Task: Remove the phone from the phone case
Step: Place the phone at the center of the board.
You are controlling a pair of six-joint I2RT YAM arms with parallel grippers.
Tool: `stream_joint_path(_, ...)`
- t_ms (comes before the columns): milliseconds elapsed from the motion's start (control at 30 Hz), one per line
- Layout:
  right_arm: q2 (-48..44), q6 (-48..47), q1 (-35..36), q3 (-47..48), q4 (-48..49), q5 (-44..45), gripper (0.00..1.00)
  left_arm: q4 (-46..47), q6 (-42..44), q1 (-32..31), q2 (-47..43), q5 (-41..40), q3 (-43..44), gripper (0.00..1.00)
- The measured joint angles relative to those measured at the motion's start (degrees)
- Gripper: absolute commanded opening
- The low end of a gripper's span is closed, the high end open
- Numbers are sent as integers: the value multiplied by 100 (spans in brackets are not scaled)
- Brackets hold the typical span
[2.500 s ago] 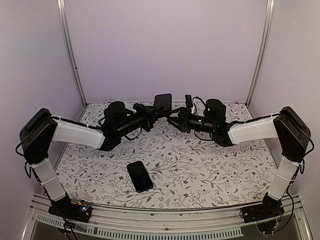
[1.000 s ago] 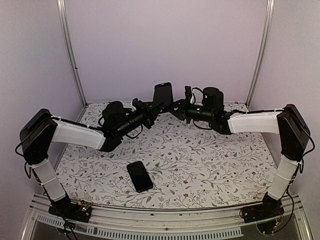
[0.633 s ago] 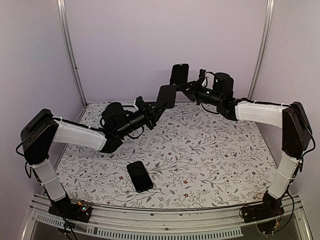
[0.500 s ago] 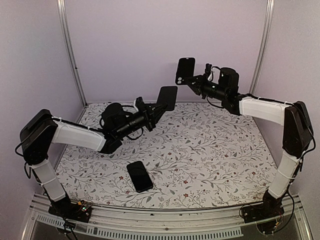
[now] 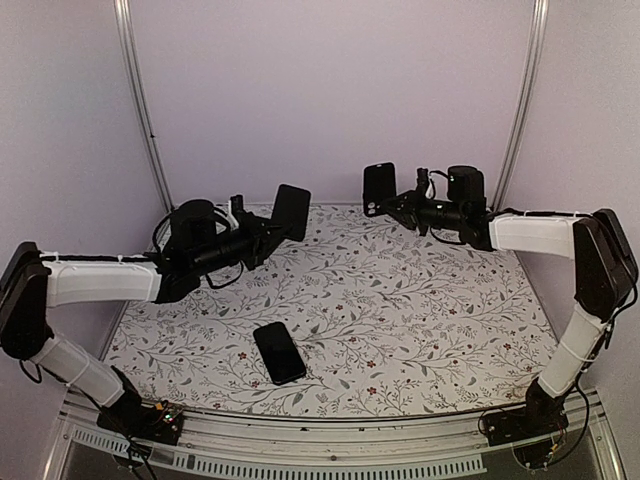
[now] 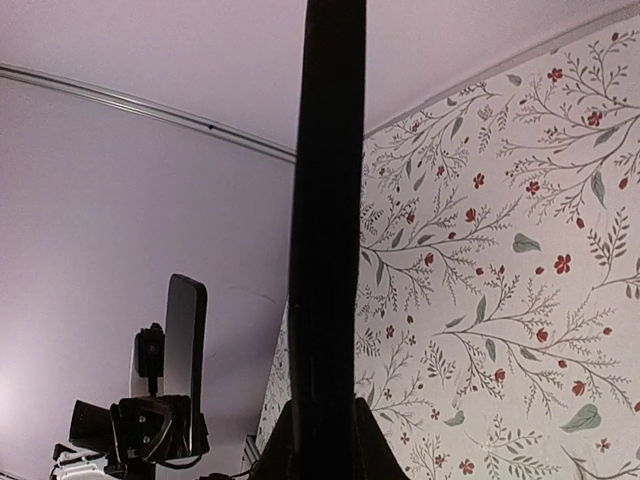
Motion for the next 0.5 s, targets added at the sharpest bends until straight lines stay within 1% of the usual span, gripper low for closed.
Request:
stream_joint_path(133,-13,-2,44,-317,-175,-365,0,-734,767,337,-402,-83,-289,0)
stream_joint_path(267,-7,-31,227,-483,-415,-649,0,-1263,1366,839,-509,11,-809,0)
stream_joint_path(400,37,-114,564,-597,-459,-837,0,-1484,1718,1405,-501,271,-1423,0)
stream_joint_path(500,168,-153,787,-686,-485,-938,0,-1403,1836,1757,-365,632,-1674,0)
